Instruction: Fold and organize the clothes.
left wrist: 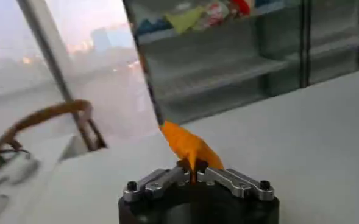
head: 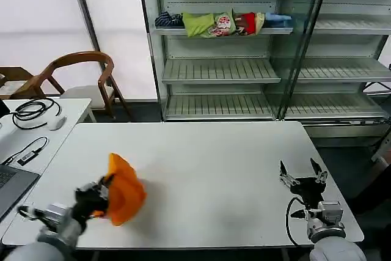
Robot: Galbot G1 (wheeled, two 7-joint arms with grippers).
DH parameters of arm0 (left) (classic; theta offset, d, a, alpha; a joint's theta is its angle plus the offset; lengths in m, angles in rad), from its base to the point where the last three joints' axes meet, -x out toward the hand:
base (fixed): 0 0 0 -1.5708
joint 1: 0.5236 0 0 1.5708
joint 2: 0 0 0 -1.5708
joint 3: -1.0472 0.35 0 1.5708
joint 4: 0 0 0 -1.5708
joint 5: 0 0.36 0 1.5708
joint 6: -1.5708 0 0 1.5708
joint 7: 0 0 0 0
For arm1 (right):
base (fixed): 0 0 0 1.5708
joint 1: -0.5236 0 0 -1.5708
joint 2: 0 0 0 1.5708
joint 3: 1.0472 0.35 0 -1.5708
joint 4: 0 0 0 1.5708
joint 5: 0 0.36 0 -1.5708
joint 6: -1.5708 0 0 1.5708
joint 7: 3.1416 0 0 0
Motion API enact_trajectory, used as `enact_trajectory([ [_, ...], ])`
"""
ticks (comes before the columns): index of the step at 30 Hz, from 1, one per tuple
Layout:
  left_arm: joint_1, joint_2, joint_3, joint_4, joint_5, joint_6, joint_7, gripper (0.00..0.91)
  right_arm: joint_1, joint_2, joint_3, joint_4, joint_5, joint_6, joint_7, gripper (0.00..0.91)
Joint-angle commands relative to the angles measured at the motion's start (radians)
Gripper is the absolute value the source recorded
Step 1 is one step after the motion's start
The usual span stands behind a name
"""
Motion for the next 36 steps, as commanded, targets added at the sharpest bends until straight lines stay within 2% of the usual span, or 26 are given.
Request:
enact_trajectory([
  [1, -0.221, -0.201, 0.511, -0.032, -0.028, -0.012, -0.182, 0.02, -0.005, 0.0, 0.008, 0.011, -0.009, -0.009, 0.005, 0.907],
  [8, -0.338, -0.251, 0.518, 0.005, -0.135, 0.028, -0.254, 0.02, -0.001, -0.001, 0.015, 0.021, -0.012, -0.021, 0.01, 0.907],
  [15, -0.443, -0.338, 0.486, 0.113, -0.241, 0.023, -0.479, 0.02, -0.004, -0.004, 0.028, 0.031, -0.012, -0.028, 0.012, 0.907],
  [21, -0.471, -0.395, 0.517, 0.174, -0.255, -0.014, -0.579, 0.02, -0.002, -0.011, 0.035, 0.033, -0.011, -0.033, 0.013, 0.907],
  [27, -0.419, -0.406, 0.578, 0.112, -0.252, -0.014, -0.555, 0.02, -0.003, -0.016, 0.041, 0.039, -0.009, -0.037, 0.013, 0.907],
  [28, -0.403, -0.409, 0.6, 0.101, -0.248, -0.011, -0.534, 0.262, -0.006, -0.016, 0.044, 0.04, -0.009, -0.037, 0.012, 0.907],
  [29, -0.395, -0.412, 0.61, 0.099, -0.242, -0.01, -0.524, 0.725, -0.007, -0.016, 0.045, 0.04, -0.008, -0.037, 0.012, 0.907],
  [30, -0.366, -0.423, 0.656, 0.089, -0.233, -0.014, -0.483, 0.907, -0.008, -0.017, 0.051, 0.04, -0.006, -0.037, 0.012, 0.907],
  [36, -0.365, -0.506, 0.76, 0.145, -0.212, -0.094, -0.401, 0.907, -0.016, -0.03, 0.077, 0.051, 0.004, -0.037, 0.011, 0.907],
])
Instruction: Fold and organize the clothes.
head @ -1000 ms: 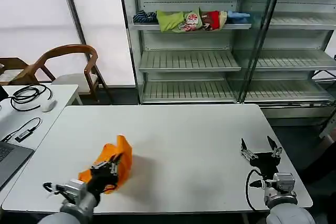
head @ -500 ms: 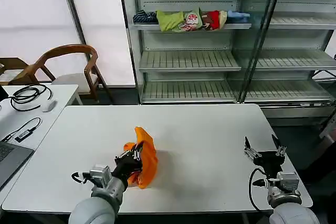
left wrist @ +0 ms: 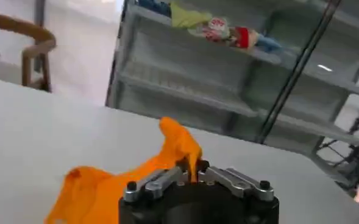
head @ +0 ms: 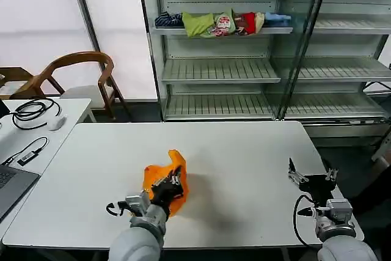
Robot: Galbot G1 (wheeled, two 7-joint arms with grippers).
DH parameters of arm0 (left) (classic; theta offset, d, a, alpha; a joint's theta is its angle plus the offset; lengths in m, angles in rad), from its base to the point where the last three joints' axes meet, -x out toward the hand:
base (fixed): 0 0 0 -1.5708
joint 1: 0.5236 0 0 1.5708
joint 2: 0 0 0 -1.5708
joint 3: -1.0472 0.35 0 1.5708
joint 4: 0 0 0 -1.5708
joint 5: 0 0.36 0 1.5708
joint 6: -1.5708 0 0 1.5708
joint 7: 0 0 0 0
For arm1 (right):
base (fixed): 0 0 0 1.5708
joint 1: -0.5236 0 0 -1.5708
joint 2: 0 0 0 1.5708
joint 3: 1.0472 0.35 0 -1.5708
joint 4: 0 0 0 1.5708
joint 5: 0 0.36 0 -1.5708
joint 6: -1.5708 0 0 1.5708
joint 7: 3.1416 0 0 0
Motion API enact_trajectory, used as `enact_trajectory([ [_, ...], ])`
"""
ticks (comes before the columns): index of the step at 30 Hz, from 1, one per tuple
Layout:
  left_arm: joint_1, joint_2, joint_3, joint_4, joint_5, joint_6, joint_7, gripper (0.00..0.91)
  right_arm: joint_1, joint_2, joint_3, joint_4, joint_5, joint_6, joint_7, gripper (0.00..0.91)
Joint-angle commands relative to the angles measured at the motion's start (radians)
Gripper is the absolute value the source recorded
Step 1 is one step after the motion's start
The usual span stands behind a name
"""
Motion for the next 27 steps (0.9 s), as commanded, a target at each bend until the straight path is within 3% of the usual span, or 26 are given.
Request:
enact_trajectory([
  [1, 0.012, -0.131, 0.201, 0.059, 0.0, -0.083, 0.077, 0.907, -0.008, -0.011, 0.027, 0.012, 0.008, -0.002, -0.001, 0.907],
  [8, -0.032, -0.231, 0.224, 0.155, 0.01, -0.155, 0.142, 0.907, -0.016, -0.013, 0.023, 0.027, 0.007, -0.003, 0.0, 0.907],
  [10, -0.042, -0.22, 0.204, 0.145, 0.027, -0.157, 0.175, 0.907, -0.014, -0.013, 0.017, 0.034, 0.007, -0.005, 0.001, 0.907],
  [15, -0.063, -0.082, 0.008, 0.118, 0.223, -0.198, 0.325, 0.907, -0.009, -0.004, -0.001, 0.038, 0.002, -0.002, -0.007, 0.907],
  [20, -0.034, 0.055, -0.249, 0.121, 0.442, -0.336, 0.548, 0.907, 0.005, 0.015, -0.028, 0.023, -0.018, 0.03, -0.029, 0.907],
  [27, 0.113, 0.143, -0.557, 0.133, 0.514, -0.422, 0.736, 0.907, 0.039, 0.042, -0.063, -0.029, -0.078, 0.083, -0.049, 0.907],
])
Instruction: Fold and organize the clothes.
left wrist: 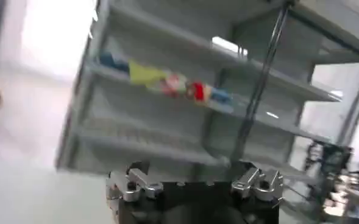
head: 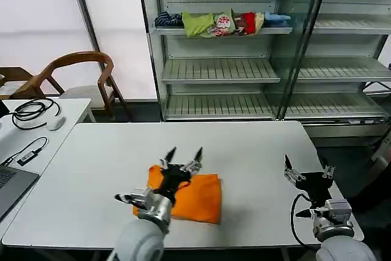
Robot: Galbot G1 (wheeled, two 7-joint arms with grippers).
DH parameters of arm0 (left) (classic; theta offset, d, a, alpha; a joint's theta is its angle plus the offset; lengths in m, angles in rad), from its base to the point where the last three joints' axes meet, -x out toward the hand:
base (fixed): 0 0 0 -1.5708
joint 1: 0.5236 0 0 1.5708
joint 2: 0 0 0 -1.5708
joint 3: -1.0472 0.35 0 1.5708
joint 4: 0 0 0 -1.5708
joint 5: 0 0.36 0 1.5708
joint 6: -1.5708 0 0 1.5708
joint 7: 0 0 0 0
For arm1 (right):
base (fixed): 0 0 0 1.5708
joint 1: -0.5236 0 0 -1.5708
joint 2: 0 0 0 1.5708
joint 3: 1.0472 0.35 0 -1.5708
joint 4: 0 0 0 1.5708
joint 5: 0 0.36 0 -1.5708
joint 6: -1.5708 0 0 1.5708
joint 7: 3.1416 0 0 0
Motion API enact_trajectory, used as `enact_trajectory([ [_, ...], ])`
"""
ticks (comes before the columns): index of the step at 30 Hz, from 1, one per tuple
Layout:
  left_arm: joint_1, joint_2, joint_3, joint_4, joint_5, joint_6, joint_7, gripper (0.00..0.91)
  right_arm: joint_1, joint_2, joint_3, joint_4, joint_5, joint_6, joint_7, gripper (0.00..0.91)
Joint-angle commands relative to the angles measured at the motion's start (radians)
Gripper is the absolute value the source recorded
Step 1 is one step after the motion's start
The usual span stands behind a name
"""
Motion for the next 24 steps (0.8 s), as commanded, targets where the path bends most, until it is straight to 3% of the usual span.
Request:
enact_trajectory([
  [1, 0.157, 0.184, -0.503, 0.032, 0.259, -0.19, 0.377, 0.907, 0.038, 0.03, -0.044, -0.063, -0.063, 0.069, -0.026, 0.907],
  [8, 0.193, 0.195, -0.587, 0.114, 0.272, -0.242, 0.389, 0.907, 0.086, 0.049, -0.07, -0.135, -0.079, 0.109, -0.043, 0.907],
  [24, 0.165, 0.17, -0.563, 0.211, 0.388, -0.304, 0.388, 0.907, 0.144, 0.089, -0.158, -0.253, -0.212, 0.203, -0.063, 0.907],
])
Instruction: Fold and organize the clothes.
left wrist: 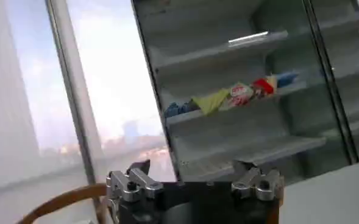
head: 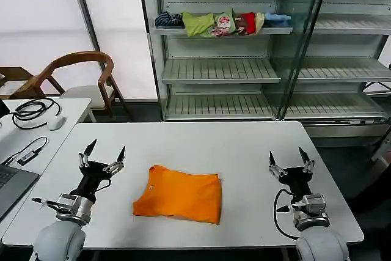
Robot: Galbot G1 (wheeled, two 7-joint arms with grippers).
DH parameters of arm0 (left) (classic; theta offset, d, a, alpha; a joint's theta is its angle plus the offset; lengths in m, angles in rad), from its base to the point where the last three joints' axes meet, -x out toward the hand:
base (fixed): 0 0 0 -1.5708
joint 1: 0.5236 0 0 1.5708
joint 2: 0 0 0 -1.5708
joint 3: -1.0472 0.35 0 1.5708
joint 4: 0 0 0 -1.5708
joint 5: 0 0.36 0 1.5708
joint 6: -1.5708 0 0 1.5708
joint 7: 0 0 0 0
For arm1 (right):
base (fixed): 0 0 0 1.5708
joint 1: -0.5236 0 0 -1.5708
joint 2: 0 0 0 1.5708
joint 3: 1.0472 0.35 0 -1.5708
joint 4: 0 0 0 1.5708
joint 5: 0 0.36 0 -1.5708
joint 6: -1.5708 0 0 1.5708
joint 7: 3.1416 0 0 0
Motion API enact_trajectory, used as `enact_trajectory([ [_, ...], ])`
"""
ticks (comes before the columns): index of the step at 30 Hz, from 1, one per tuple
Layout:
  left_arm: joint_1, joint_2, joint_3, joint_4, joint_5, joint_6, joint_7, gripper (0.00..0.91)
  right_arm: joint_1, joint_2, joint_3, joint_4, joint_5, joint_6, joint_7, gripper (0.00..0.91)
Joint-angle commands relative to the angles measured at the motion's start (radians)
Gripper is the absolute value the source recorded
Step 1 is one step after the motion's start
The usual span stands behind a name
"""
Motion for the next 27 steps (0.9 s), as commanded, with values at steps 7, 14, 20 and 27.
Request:
enact_trajectory([
  [7, -0.021, 0.012, -0.029, 0.113, 0.104, -0.092, 0.05, 0.907, 0.037, 0.036, -0.065, -0.116, -0.113, 0.086, -0.022, 0.907],
  [14, -0.051, 0.007, -0.006, 0.132, 0.098, -0.131, 0.05, 0.907, 0.04, 0.025, -0.057, -0.114, -0.096, 0.123, -0.018, 0.907],
  [20, -0.085, 0.018, -0.003, 0.139, 0.098, -0.122, 0.053, 0.907, 0.058, 0.021, -0.054, -0.111, -0.09, 0.102, -0.013, 0.907],
  [27, -0.112, 0.018, 0.02, 0.159, 0.106, -0.119, 0.039, 0.907, 0.078, 0.026, -0.066, -0.124, -0.091, 0.092, -0.012, 0.907],
])
